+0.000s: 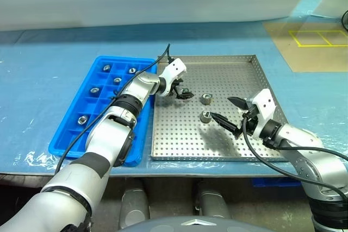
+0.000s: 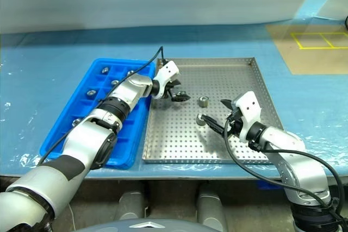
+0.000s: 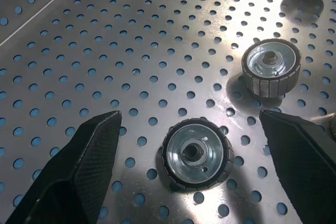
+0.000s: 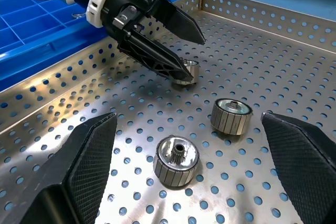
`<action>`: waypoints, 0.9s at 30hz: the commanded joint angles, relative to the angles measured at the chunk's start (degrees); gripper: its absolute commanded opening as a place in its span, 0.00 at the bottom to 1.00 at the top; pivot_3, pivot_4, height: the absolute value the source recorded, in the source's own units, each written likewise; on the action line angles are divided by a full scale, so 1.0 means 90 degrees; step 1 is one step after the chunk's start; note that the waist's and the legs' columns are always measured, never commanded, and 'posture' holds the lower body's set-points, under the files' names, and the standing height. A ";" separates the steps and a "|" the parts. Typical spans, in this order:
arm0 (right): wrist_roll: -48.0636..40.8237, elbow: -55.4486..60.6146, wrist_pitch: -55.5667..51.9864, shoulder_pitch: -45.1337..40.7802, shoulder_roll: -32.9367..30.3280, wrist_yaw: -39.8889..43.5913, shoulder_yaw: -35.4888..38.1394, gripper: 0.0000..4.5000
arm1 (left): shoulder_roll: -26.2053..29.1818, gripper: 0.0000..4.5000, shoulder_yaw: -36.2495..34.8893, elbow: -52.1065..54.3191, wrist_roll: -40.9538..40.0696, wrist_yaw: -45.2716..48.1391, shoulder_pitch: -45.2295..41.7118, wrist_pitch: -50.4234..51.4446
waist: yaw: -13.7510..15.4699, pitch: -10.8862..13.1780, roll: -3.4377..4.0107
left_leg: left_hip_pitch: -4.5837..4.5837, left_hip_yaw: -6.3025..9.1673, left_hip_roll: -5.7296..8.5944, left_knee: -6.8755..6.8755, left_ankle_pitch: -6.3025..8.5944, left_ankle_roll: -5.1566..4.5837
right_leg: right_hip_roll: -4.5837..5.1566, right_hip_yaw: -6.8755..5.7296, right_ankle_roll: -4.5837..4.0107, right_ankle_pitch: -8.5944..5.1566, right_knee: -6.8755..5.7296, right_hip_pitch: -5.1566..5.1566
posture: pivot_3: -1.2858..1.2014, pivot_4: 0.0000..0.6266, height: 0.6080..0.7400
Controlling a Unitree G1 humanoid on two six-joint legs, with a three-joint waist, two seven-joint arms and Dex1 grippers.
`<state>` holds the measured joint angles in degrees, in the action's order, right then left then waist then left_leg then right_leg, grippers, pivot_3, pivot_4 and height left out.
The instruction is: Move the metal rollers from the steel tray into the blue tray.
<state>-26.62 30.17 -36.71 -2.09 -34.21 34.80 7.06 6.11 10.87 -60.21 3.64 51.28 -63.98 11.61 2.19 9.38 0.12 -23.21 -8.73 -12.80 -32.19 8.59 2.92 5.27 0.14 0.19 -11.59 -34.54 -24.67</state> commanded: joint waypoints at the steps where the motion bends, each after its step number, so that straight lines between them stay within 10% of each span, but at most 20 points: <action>1: -0.0037 0.0102 0.0132 -0.0106 -0.0018 0.0021 0.0045 1.00 | 0.0042 0.96 0.0078 0.0242 0.0054 0.0171 0.0078 0.0006 | -0.0001 0.0000 0.0000 | 0.0000 0.0000 0.0000 0.0000 0.0000 0.0000 | 0.0000 0.0000 0.0000 0.0000 0.0000 0.0000 | 0.40 0.24 1.00; 12: -0.0009 0.0077 0.0170 -0.0082 -0.0012 0.0029 0.0033 1.00 | 0.0009 0.16 -0.0006 0.0238 0.0001 -0.0030 0.0137 0.0017 | 0.0001 0.0000 -0.0001 | -0.0002 0.0000 0.0000 0.0004 0.0000 0.0000 | 0.0001 0.0000 0.0000 0.0000 0.0004 0.0000 | 0.40 0.24 1.00; 19: 0.0051 -0.0013 0.0238 -0.0114 0.0002 0.0056 -0.0075 1.00 | 0.0036 0.16 -0.0164 0.0405 -0.0110 -0.0115 0.0170 0.0183 | 0.0001 0.0001 0.0000 | -0.0002 0.0000 0.0000 0.0006 0.0000 0.0000 | 0.0000 0.0000 0.0000 0.0000 0.0006 -0.0001 | 0.41 0.24 1.00; 27: 0.0097 -0.0108 0.0304 -0.0122 -0.0030 0.0115 -0.0141 1.00 | 0.0046 0.68 -0.0148 0.0825 -0.0169 -0.0017 0.0215 0.0327 | 0.0005 0.0001 -0.0001 | -0.0006 0.0000 0.0000 0.0008 0.0001 0.0000 | 0.0001 0.0000 0.0000 0.0000 0.0011 -0.0002 | 0.41 0.24 1.00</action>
<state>-25.72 28.40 -35.24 -2.72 -34.22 35.50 5.48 6.55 10.39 -55.31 3.15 50.85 -61.05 14.31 2.23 9.39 0.11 -23.25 -8.72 -12.80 -32.11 8.60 2.91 5.27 0.14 0.19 -11.60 -34.42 -24.68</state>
